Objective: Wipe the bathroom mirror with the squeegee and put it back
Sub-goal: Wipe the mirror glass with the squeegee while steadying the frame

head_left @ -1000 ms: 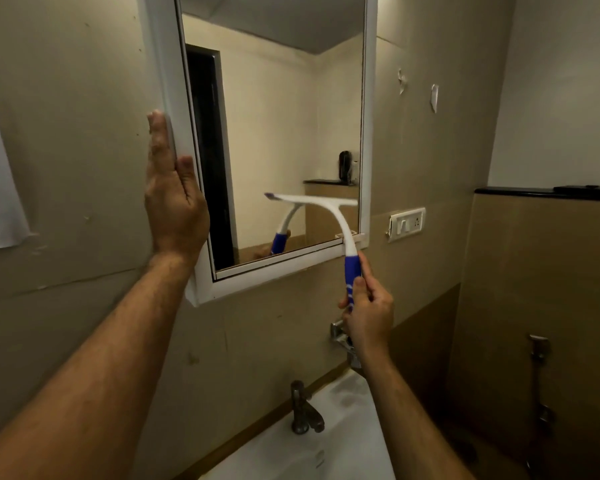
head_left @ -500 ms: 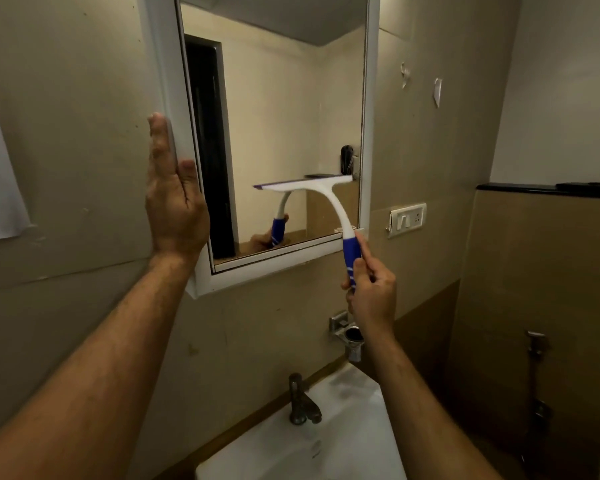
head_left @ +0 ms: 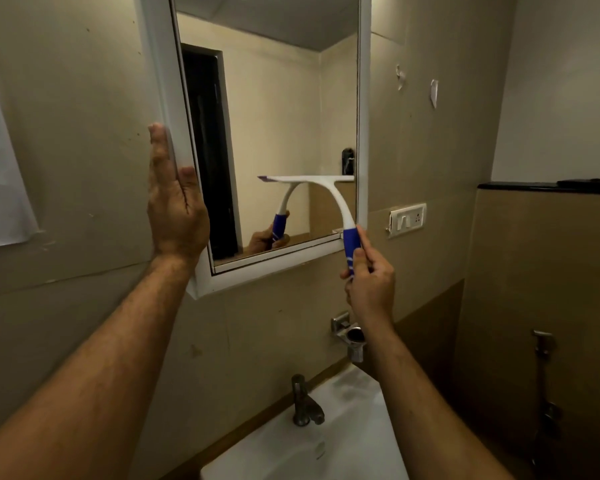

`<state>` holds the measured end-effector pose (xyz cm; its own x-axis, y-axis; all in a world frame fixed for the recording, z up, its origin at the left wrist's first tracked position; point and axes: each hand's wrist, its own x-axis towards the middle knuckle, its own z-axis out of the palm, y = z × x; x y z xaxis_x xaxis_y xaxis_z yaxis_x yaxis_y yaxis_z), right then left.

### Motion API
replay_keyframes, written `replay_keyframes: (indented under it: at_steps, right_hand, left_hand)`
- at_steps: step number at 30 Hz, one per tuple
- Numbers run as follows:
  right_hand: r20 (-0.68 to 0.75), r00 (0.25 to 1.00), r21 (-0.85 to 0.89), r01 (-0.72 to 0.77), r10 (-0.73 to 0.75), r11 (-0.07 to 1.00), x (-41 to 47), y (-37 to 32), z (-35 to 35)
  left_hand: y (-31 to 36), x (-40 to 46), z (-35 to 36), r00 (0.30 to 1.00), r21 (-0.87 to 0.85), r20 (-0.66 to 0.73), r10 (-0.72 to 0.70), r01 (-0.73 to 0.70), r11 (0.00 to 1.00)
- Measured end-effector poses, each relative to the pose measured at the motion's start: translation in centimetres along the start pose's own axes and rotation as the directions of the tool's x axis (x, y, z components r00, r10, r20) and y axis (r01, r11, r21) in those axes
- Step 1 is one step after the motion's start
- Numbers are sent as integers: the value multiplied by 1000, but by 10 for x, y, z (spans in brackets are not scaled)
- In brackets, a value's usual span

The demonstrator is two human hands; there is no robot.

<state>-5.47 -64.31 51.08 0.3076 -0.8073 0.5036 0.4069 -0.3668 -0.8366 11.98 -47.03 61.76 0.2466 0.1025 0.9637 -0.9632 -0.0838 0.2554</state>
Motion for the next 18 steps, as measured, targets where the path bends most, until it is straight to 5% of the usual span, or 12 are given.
replay_keyframes:
  at_steps: [12,18]
  right_hand:
    - [73,981,74,-186,181,980,-33,42,-34]
    - [170,983,220,-106,68,970,6,-17,-10]
  left_hand:
    - [2,-1,-1,1000,47,12,-8,8,999]
    - [3,-1,-2,999,50,19,-29,28,998]
